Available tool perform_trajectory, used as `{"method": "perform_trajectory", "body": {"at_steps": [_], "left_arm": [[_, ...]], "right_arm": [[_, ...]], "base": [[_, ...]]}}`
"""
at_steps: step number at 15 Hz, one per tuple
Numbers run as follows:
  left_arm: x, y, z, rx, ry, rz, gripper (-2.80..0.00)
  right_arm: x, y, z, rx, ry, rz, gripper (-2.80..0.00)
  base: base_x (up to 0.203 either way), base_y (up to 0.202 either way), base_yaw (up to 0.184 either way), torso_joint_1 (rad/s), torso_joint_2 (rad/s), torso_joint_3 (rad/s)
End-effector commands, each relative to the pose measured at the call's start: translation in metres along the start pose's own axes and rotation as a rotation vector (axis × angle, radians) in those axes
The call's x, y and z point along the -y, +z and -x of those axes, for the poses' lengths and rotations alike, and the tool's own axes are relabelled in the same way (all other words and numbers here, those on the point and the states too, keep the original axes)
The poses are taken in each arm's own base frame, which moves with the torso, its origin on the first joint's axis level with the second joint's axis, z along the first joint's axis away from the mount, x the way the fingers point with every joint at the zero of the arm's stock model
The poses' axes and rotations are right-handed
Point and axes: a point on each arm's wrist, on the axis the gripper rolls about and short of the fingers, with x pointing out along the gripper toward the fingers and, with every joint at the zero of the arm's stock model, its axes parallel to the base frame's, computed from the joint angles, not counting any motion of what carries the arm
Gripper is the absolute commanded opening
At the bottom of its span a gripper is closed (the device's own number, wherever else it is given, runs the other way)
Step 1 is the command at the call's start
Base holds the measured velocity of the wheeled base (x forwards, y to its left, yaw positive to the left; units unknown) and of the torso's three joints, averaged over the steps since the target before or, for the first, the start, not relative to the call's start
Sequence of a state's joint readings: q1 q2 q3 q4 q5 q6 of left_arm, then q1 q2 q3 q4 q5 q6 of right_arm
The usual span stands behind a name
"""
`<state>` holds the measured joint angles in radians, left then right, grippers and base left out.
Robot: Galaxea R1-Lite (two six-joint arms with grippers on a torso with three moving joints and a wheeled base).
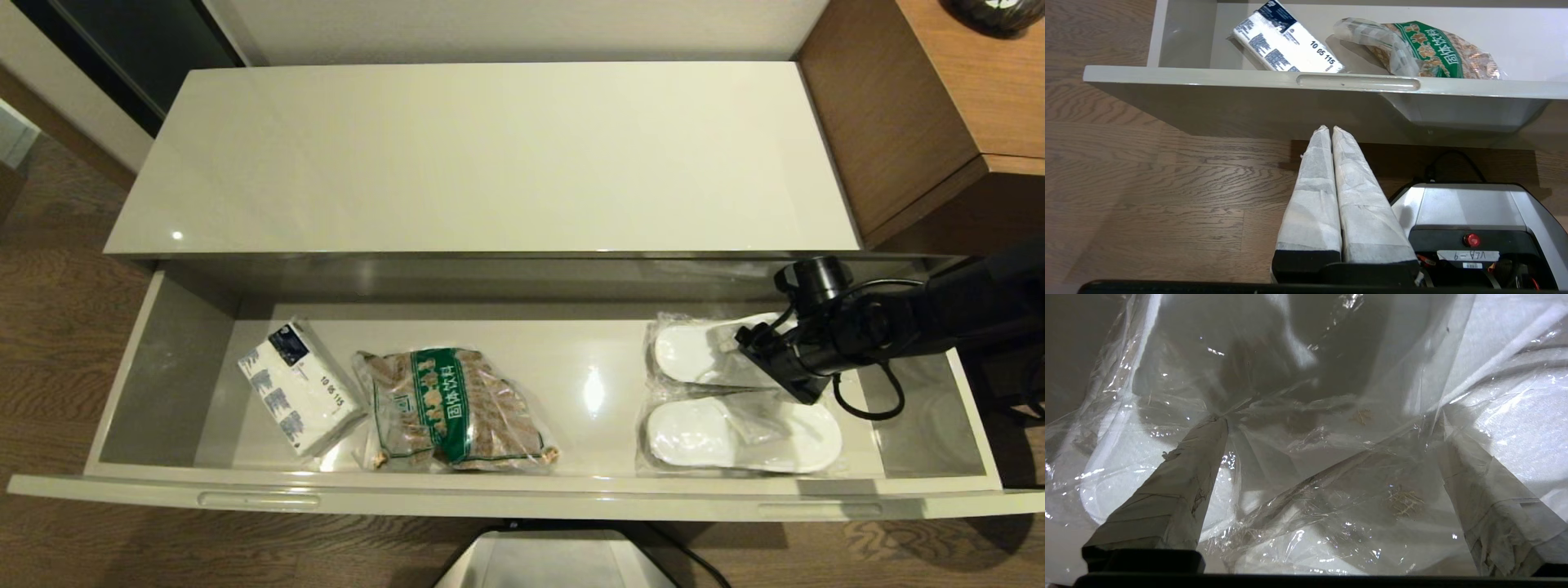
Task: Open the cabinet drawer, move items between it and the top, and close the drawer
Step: Take out the disposable slippers from the drawer
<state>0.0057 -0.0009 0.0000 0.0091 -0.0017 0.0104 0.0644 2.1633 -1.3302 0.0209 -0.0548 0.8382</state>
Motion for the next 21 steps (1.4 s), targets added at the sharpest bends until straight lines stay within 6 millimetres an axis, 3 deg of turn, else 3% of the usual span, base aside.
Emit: {"method": "perform_trajectory", "body": {"at_steps": [1, 12, 13, 19, 21], "left_arm": [[0.000, 0.000, 0.000, -0.001, 0.001, 0.000, -2.80], [0.000, 0.000, 0.000, 0.001, 0.001, 0.000, -2.80], [0.000, 0.000, 0.000, 0.001, 0.001, 0.000, -2.80], [0.000, 0.000, 0.000, 0.001, 0.001, 0.000, -2.80], [0.000, 0.000, 0.000, 0.001, 0.001, 0.000, -2.80]], "right_arm": [[0.004, 0.000, -0.009, -0.001, -0.008, -0.010, 0.00], [0.011, -0.001, -0.024, -0.012, -0.029, 0.006, 0.00], [0.010, 0.000, -0.022, -0.008, -0.027, 0.022, -2.80], [0.004, 0.007, -0.004, 0.011, 0.006, 0.007, -2.80], [0.002, 0.011, 0.013, 0.019, 0.016, 0.002, -2.80]], "base": [[0.000, 0.000, 0.000, 0.000, 0.00, 0.000], [0.000, 0.000, 0.000, 0.000, 0.00, 0.000], [0.000, 0.000, 0.000, 0.000, 0.00, 0.000], [0.000, 0.000, 0.000, 0.000, 0.00, 0.000], [0.000, 0.000, 0.000, 0.000, 0.00, 0.000]]}}
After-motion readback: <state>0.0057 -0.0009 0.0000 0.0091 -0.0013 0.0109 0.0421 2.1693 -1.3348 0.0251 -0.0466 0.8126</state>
